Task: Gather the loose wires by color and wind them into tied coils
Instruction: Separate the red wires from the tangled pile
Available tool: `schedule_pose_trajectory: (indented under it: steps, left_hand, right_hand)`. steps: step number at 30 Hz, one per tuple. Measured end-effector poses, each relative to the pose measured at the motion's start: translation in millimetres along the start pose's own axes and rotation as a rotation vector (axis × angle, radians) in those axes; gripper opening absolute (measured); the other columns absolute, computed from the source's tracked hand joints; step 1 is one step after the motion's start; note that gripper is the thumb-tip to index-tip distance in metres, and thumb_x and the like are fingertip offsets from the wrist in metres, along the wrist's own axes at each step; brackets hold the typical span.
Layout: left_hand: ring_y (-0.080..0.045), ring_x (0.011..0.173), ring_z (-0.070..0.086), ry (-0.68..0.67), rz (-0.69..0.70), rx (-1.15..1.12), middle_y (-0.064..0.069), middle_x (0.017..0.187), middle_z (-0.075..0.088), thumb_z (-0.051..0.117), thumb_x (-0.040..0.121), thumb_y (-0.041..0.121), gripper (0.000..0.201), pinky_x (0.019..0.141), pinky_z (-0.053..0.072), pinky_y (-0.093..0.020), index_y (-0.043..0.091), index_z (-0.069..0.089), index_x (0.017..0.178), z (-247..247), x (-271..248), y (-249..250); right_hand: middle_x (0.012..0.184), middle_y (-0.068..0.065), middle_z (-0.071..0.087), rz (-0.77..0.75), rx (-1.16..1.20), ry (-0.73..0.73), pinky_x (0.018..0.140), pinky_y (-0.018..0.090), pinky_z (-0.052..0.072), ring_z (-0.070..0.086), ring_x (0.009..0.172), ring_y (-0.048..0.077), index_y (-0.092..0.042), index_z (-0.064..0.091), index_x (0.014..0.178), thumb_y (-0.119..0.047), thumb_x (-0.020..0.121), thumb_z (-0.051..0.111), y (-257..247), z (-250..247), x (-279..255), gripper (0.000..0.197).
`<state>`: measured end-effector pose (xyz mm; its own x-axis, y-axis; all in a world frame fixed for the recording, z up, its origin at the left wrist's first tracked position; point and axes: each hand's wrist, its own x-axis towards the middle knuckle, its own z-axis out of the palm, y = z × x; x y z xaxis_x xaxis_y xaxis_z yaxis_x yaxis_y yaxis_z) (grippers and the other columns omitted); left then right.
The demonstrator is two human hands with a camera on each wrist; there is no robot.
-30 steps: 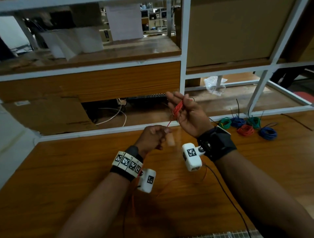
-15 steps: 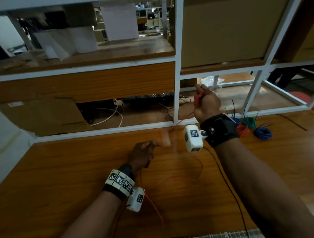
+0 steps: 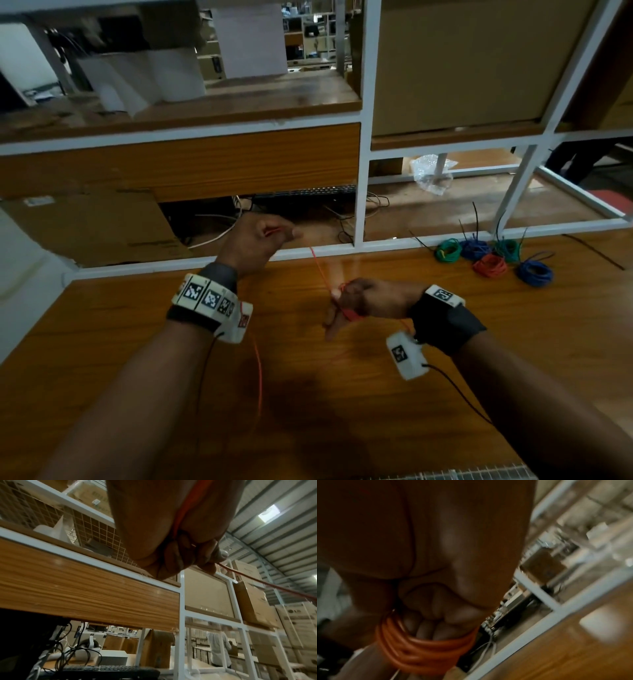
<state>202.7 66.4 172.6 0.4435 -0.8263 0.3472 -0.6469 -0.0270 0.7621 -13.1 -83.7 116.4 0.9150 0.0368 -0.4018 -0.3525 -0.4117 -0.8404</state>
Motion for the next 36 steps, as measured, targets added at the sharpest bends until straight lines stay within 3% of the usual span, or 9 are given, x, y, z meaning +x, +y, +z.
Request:
schedule_pose_trajectory:
  steps: [6, 9, 11, 15, 19, 26, 30, 32, 36]
  left_hand:
    - [0.004, 0.065, 0.063, 0.037, 0.019, -0.113, 0.015, 0.072, 0.073, 0.076, 0.087, 0.016, 0.007, 0.053, 0.048, -0.019, 0.019, 0.078, 0.081, 10.1, 28.7, 13.7]
    - [0.006, 0.06, 0.062, 0.038, -0.013, -0.19, 0.016, 0.065, 0.071, 0.075, 0.087, 0.009, 0.002, 0.054, 0.047, -0.016, 0.009, 0.077, 0.088, 24.9, 26.4, 9.4]
    - [-0.001, 0.072, 0.067, 0.039, -0.044, -0.199, 0.01, 0.075, 0.073, 0.074, 0.085, 0.003, 0.01, 0.066, 0.056, -0.025, 0.004, 0.076, 0.095, 37.5, 21.1, -2.3]
    - [-0.009, 0.055, 0.054, 0.001, -0.153, -0.204, 0.0, 0.07, 0.065, 0.06, 0.098, 0.013, 0.015, 0.053, 0.043, -0.022, 0.007, 0.074, 0.098, 63.5, -5.3, -4.4]
    - [-0.001, 0.047, 0.045, -0.157, -0.126, -0.304, 0.014, 0.053, 0.057, 0.054, 0.102, 0.021, 0.022, 0.048, 0.037, -0.017, 0.01, 0.071, 0.112, 71.9, -33.5, 3.6]
    - [-0.003, 0.051, 0.047, -0.254, -0.164, -0.183, 0.009, 0.058, 0.055, 0.055, 0.101, 0.028, 0.018, 0.05, 0.038, -0.019, 0.025, 0.071, 0.106, 60.5, -59.7, -20.7]
    - [-0.002, 0.051, 0.049, -0.294, -0.164, -0.09, 0.01, 0.058, 0.059, 0.054, 0.101, 0.031, 0.02, 0.051, 0.04, -0.018, 0.022, 0.072, 0.102, 54.4, -66.4, -23.2]
    - [-0.002, 0.052, 0.05, -0.287, -0.182, -0.054, 0.009, 0.06, 0.058, 0.055, 0.101, 0.033, 0.021, 0.052, 0.04, -0.019, 0.021, 0.072, 0.1, 47.9, -67.3, -20.6]
    - [0.001, 0.054, 0.051, -0.222, -0.164, 0.069, 0.008, 0.064, 0.059, 0.055, 0.101, 0.033, 0.019, 0.055, 0.043, -0.016, 0.023, 0.071, 0.097, 27.9, -67.0, -20.4]
  right_hand:
    - [0.118, 0.017, 0.073, -0.43, 0.418, -0.29, 0.123, 0.066, 0.02, 0.054, 0.136, 0.035, -0.001, 0.061, 0.12, -0.03, 0.106, 0.048, -26.0, 14.4, 9.7, 0.035]
    - [0.117, 0.016, 0.074, -0.644, 0.697, -0.328, 0.117, 0.056, 0.03, 0.056, 0.134, 0.03, -0.003, 0.064, 0.118, -0.03, 0.103, 0.058, -52.3, 11.2, 5.9, 0.031]
    - [0.125, 0.016, 0.071, -0.76, 0.876, -0.218, 0.107, 0.037, 0.044, 0.059, 0.133, 0.028, -0.008, 0.067, 0.12, -0.03, 0.102, 0.06, -68.7, 0.9, 0.9, 0.03]
    - [0.141, 0.019, 0.062, -0.909, 1.17, 0.215, 0.117, 0.041, 0.034, 0.061, 0.131, 0.027, -0.002, 0.055, 0.131, -0.027, 0.108, 0.039, -87.3, -27.9, -7.1, 0.037]
    - [0.138, 0.013, 0.067, -0.748, 1.105, 0.658, 0.119, 0.037, 0.04, 0.059, 0.134, 0.02, -0.002, 0.046, 0.141, -0.031, 0.113, 0.031, -76.8, -40.7, -2.7, 0.043]
    - [0.133, 0.008, 0.07, -0.67, 1.095, 0.931, 0.122, 0.041, 0.036, 0.061, 0.131, 0.02, -0.005, 0.054, 0.136, -0.034, 0.113, 0.033, -50.0, -39.4, 5.7, 0.043]
    - [0.113, 0.002, 0.078, -0.471, 0.517, 1.326, 0.109, 0.054, 0.049, 0.069, 0.11, 0.027, -0.008, 0.069, 0.118, -0.033, 0.112, 0.042, -32.8, -38.3, 16.6, 0.037]
    - [0.104, 0.0, 0.077, -0.336, 0.202, 1.354, 0.097, 0.048, 0.056, 0.071, 0.1, 0.017, -0.015, 0.074, 0.107, -0.034, 0.11, 0.046, -23.7, -37.6, 19.6, 0.034]
    - [0.101, 0.001, 0.069, -0.079, -0.27, 1.101, 0.082, 0.034, 0.052, 0.066, 0.095, 0.018, -0.015, 0.071, 0.099, -0.023, 0.108, 0.049, -6.9, -31.1, 15.9, 0.024]
